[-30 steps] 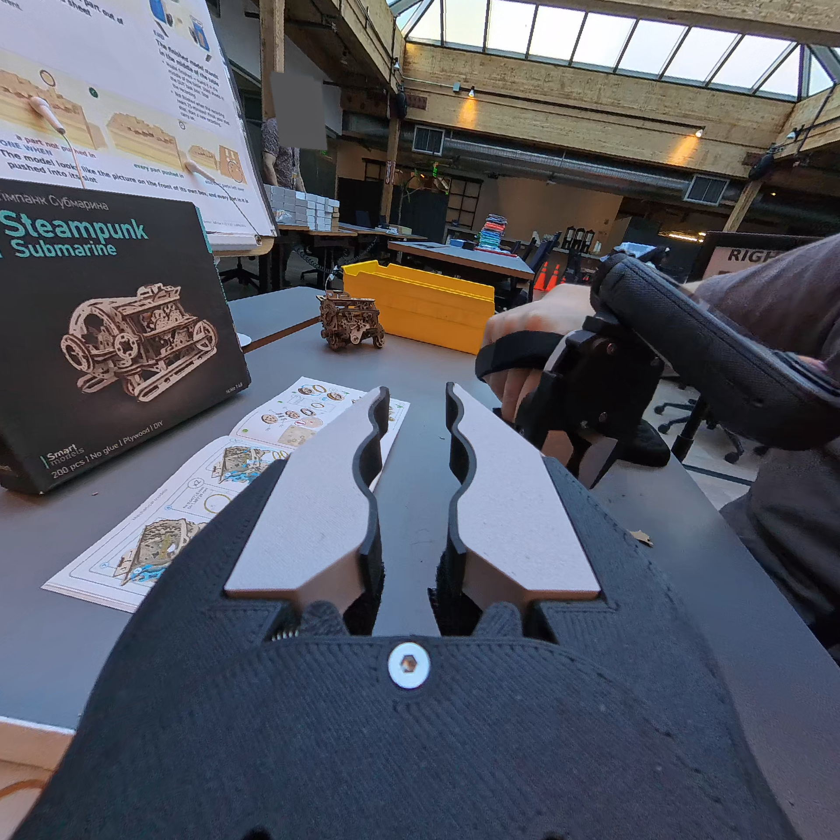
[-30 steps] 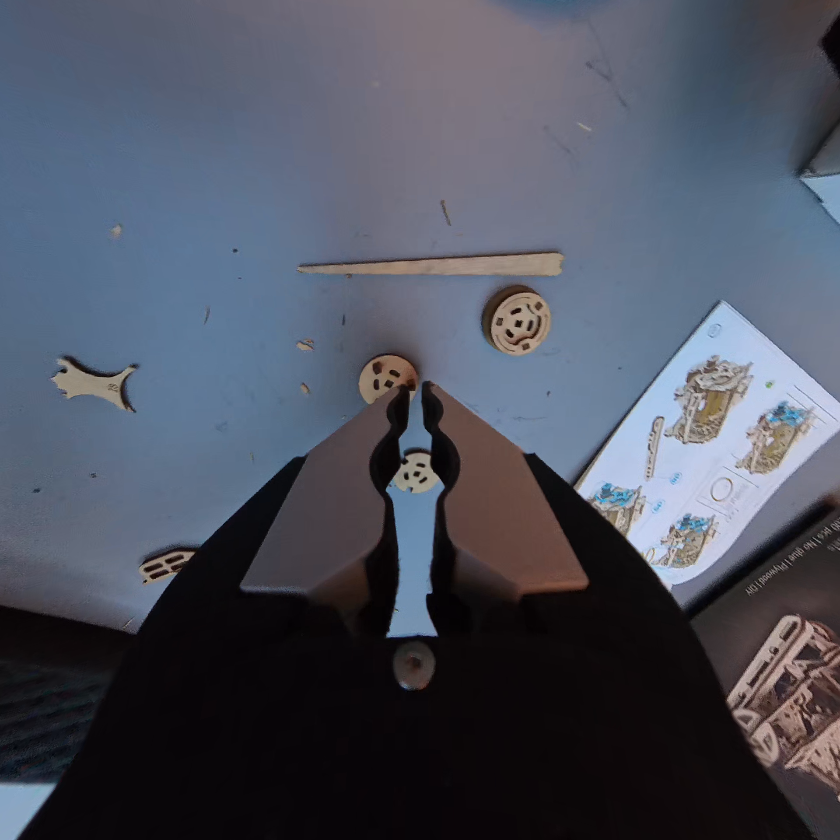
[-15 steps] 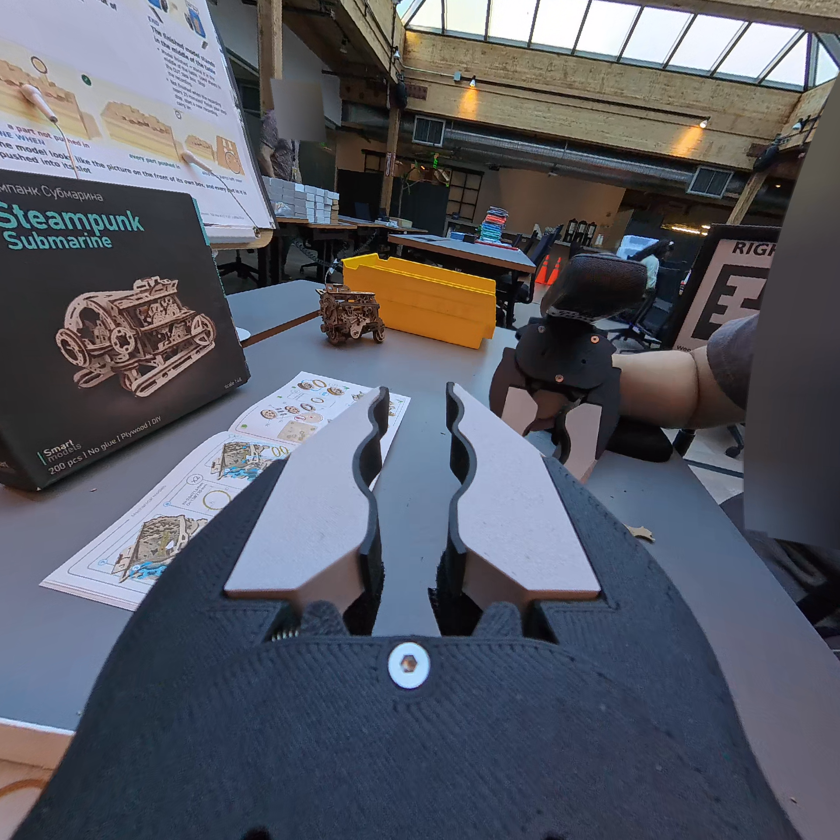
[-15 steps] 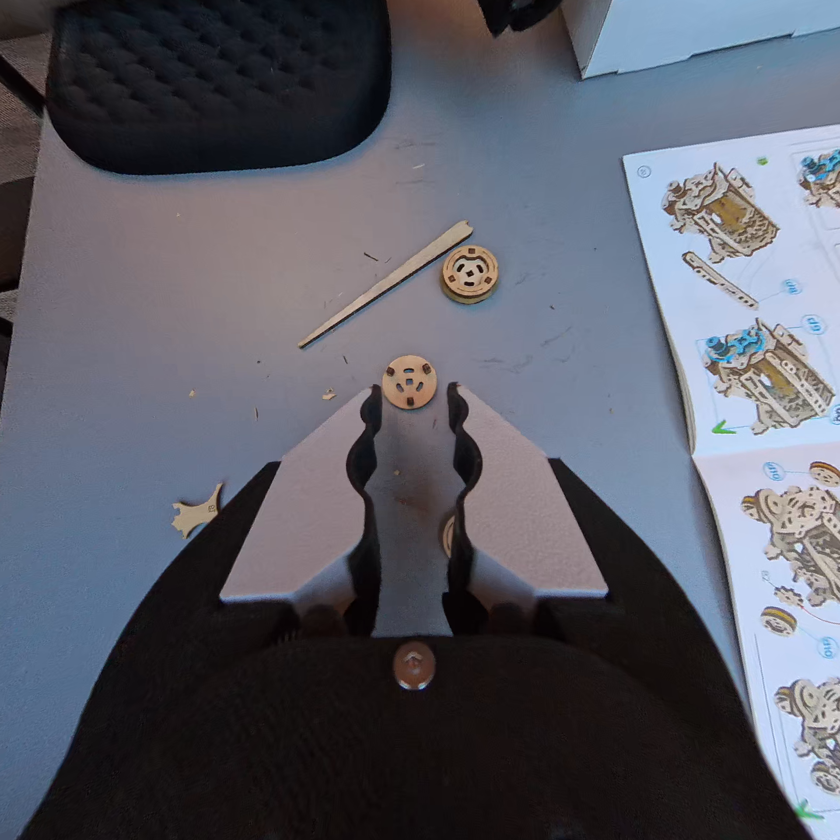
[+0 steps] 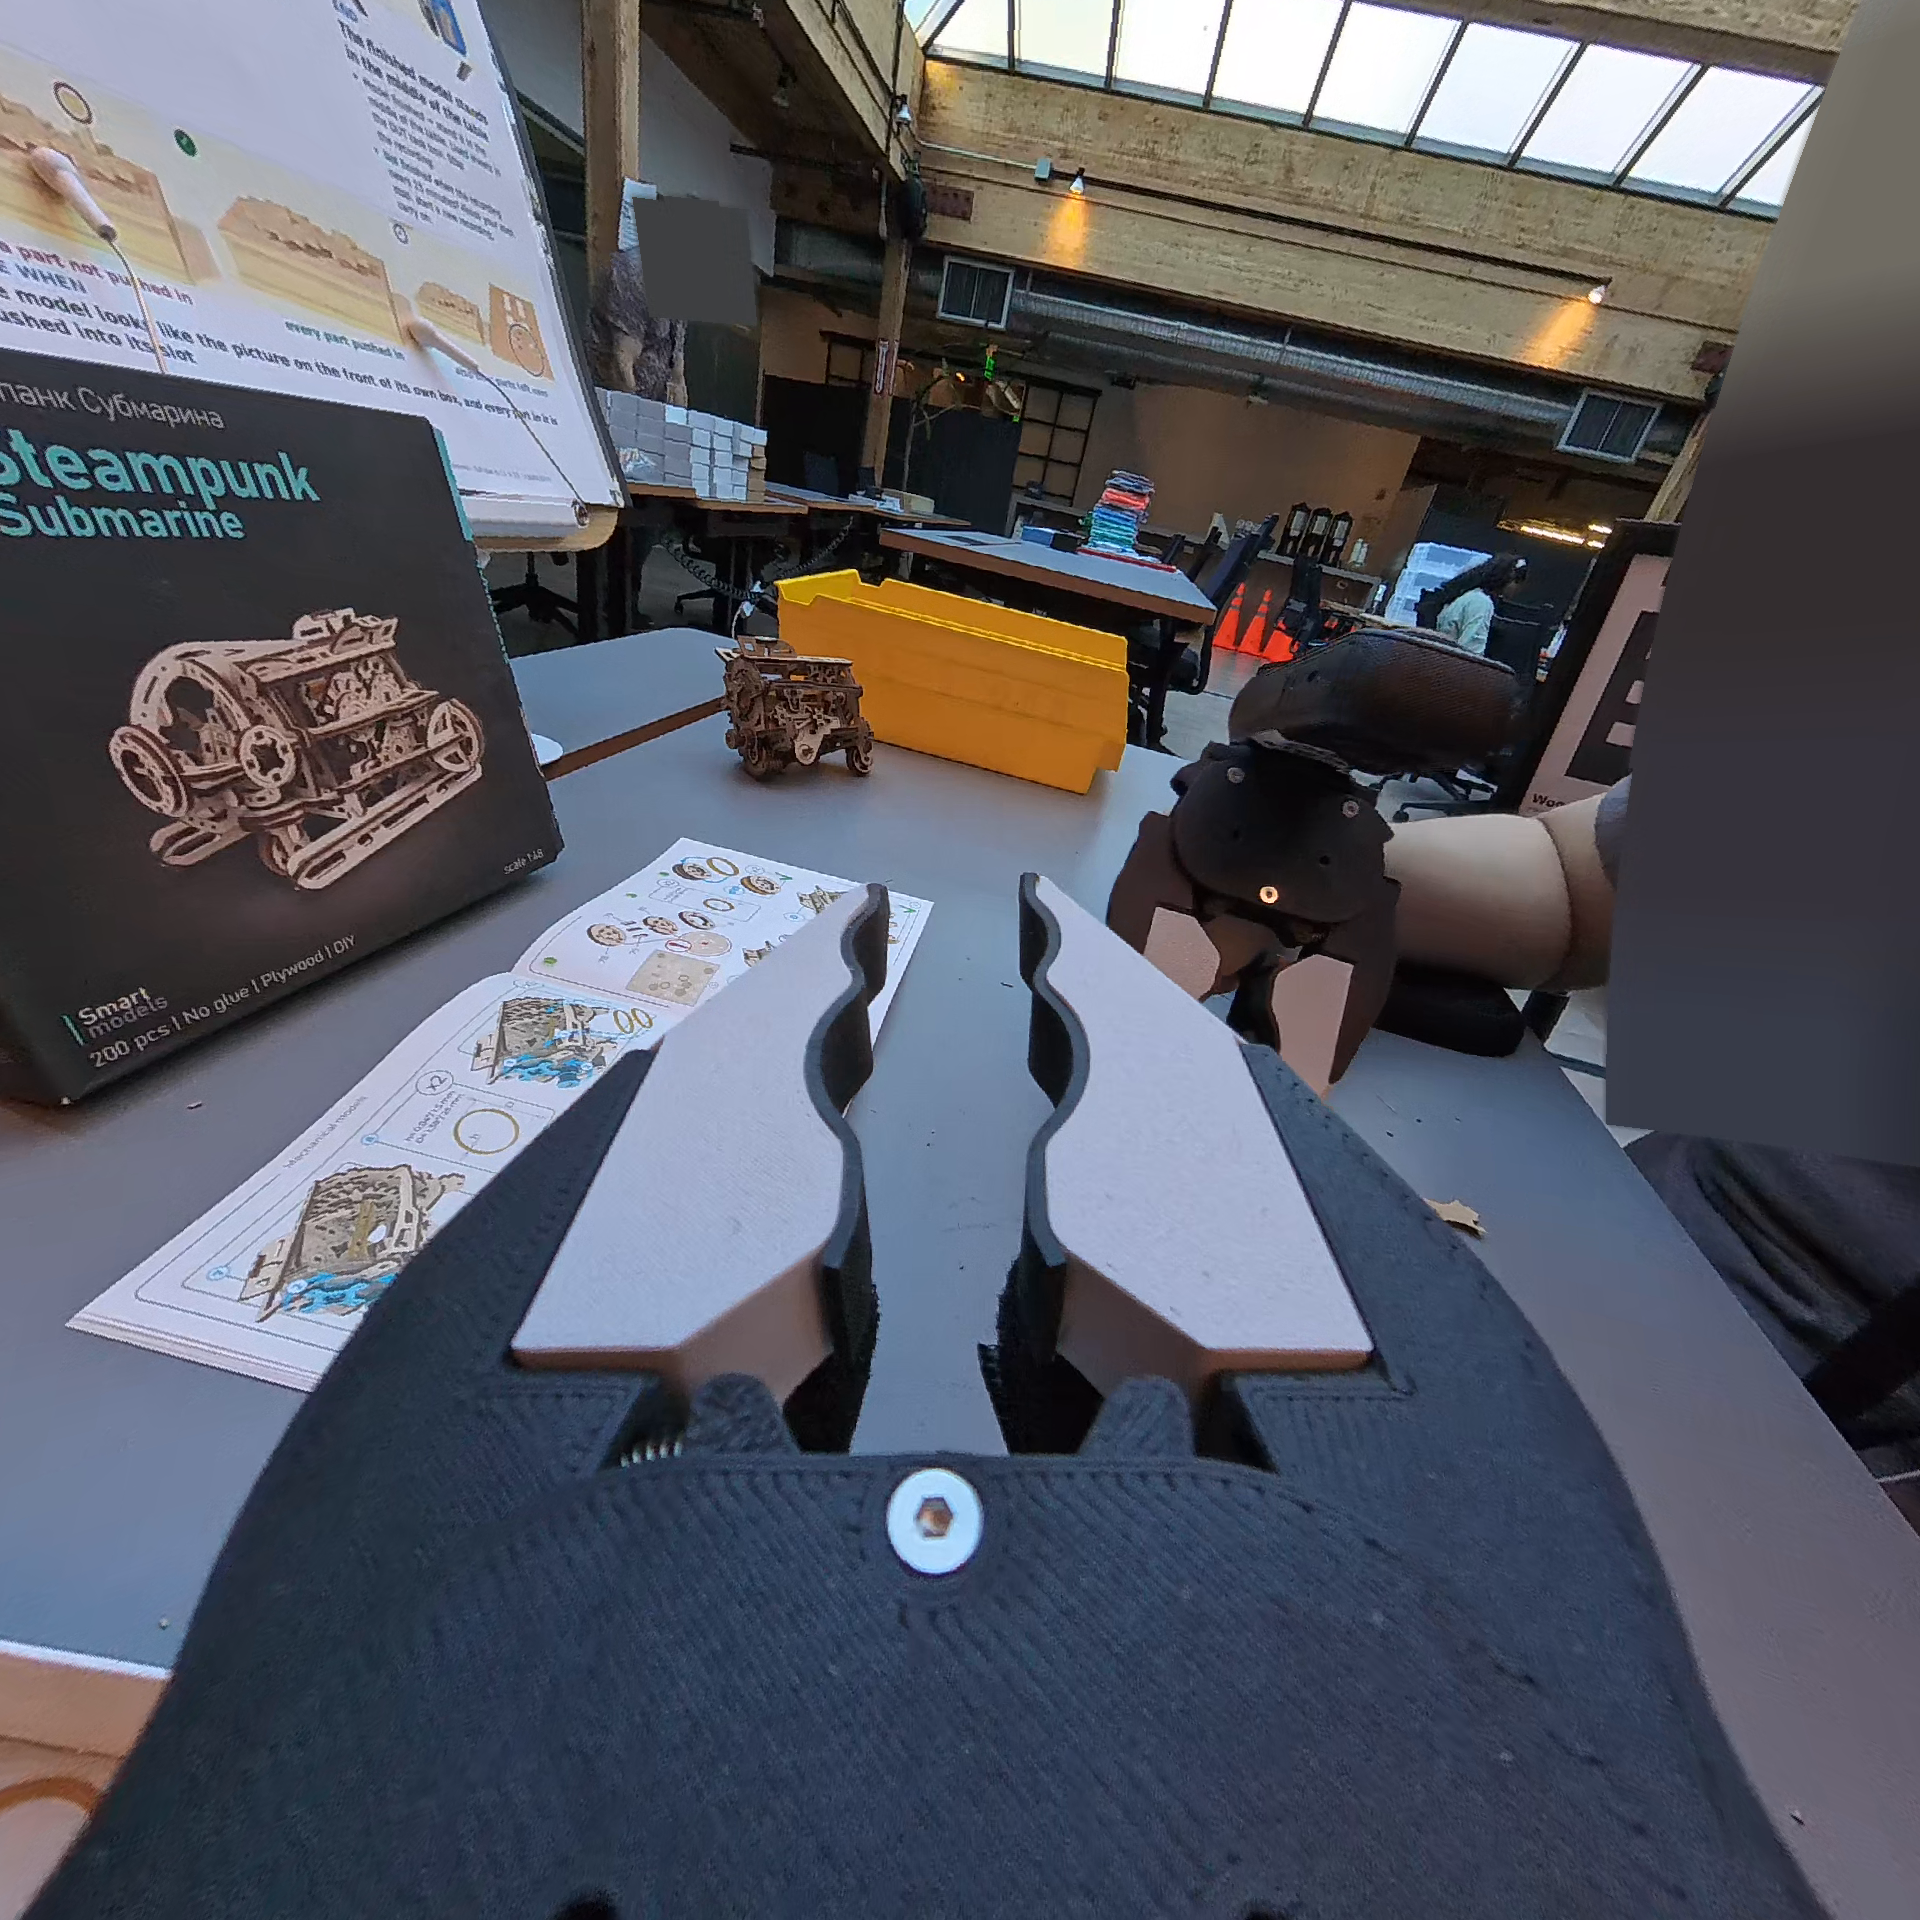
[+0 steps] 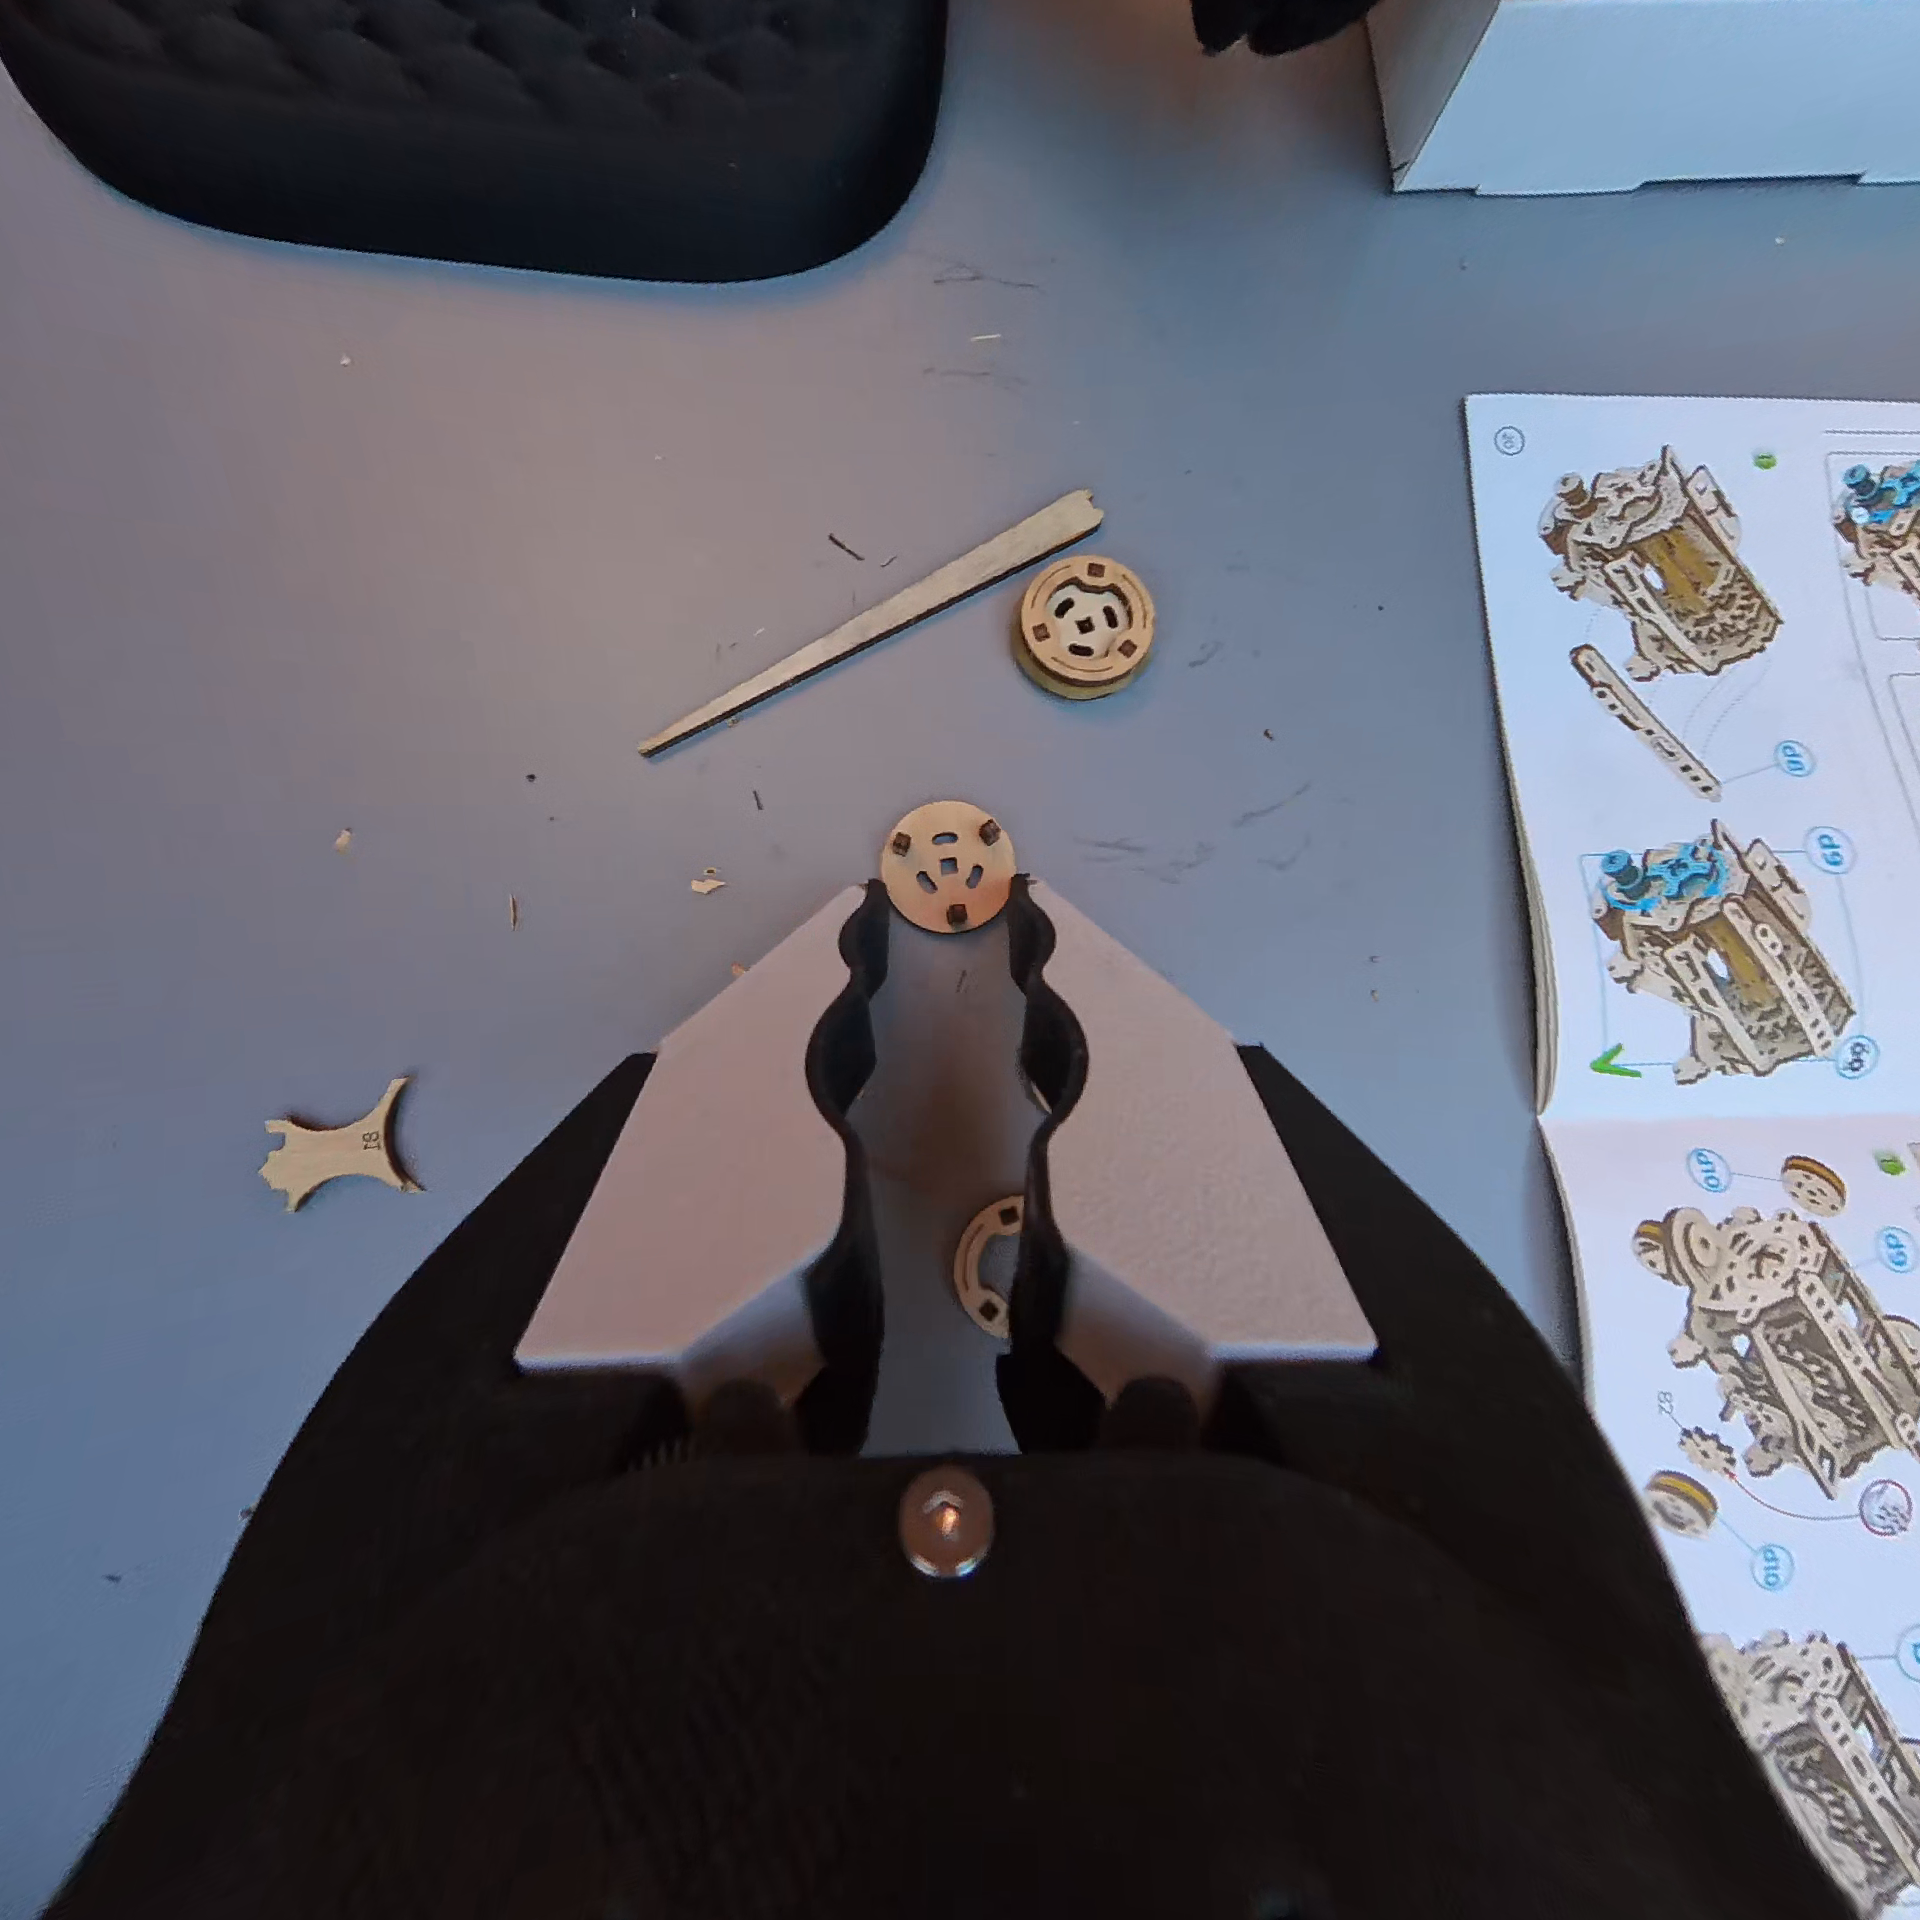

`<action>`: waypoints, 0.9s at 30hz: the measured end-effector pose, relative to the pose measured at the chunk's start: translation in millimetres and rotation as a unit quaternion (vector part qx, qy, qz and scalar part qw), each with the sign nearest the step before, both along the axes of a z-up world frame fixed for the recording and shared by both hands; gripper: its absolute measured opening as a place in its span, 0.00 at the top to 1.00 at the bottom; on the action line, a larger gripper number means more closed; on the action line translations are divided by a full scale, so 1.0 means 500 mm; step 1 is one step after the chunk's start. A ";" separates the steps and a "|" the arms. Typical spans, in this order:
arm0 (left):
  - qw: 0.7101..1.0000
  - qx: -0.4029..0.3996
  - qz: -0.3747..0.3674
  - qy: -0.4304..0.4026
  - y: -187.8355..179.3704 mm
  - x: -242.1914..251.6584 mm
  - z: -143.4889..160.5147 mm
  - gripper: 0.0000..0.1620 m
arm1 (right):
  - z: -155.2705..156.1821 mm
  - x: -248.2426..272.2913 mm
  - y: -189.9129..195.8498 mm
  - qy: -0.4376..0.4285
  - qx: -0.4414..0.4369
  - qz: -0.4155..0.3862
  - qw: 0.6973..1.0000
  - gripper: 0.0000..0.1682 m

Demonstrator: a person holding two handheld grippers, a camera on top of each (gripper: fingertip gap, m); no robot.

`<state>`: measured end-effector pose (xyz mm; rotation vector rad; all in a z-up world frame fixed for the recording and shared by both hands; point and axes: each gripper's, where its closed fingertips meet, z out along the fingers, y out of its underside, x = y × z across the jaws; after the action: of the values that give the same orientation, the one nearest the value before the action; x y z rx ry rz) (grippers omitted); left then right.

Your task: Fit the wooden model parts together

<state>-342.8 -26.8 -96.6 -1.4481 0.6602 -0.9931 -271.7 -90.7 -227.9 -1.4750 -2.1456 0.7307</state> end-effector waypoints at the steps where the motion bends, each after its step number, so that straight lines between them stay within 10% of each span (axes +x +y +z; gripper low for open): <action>1: 1.000 0.000 0.000 0.000 0.000 0.000 0.000 0.86 | 0.001 -0.001 0.002 0.006 0.004 0.004 1.000 0.87; 20: 1.000 -0.002 0.001 -0.011 0.001 -0.007 0.005 0.86 | 0.000 -0.026 0.024 -0.025 0.008 0.127 0.992 0.86; 27: 1.000 -0.007 -0.003 -0.016 0.003 -0.007 0.003 0.86 | 0.010 -0.040 0.063 -0.006 -0.026 -0.062 0.998 0.77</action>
<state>-346.1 -25.4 -95.0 -1.4410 0.6348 -1.0254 -291.9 -59.4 -223.0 -1.6259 -2.0367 0.7413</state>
